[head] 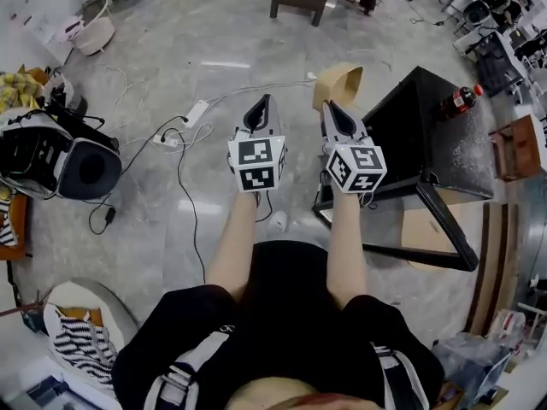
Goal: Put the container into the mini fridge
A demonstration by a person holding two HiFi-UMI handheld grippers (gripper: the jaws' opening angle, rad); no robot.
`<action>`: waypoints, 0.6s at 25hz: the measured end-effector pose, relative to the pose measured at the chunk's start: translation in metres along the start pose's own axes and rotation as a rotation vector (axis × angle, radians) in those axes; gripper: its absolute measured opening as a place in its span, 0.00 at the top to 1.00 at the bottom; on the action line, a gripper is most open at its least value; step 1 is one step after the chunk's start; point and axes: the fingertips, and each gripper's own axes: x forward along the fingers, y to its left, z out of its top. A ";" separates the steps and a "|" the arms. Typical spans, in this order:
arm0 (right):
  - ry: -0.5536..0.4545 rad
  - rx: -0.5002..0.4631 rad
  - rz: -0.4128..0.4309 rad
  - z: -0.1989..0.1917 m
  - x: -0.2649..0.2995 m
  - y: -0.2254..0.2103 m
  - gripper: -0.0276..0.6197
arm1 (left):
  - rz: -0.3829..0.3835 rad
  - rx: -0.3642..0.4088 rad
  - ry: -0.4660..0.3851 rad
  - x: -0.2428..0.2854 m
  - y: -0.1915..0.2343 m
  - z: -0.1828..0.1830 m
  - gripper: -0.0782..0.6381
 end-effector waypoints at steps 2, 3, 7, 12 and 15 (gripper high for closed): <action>0.000 0.009 -0.001 0.000 0.018 -0.020 0.93 | 0.003 0.007 0.005 0.029 -0.002 0.003 0.88; 0.011 0.007 -0.004 -0.004 0.027 -0.029 0.93 | 0.003 0.012 0.013 0.041 -0.003 0.001 0.88; 0.066 -0.010 -0.033 -0.024 0.054 -0.061 0.93 | -0.005 0.030 0.063 0.086 -0.006 -0.011 0.88; 0.145 -0.021 -0.054 -0.052 0.083 -0.089 0.93 | -0.035 0.042 0.137 0.132 -0.013 -0.036 0.88; 0.217 0.004 -0.072 -0.084 0.090 -0.095 0.93 | -0.066 0.050 0.220 0.151 -0.015 -0.066 0.88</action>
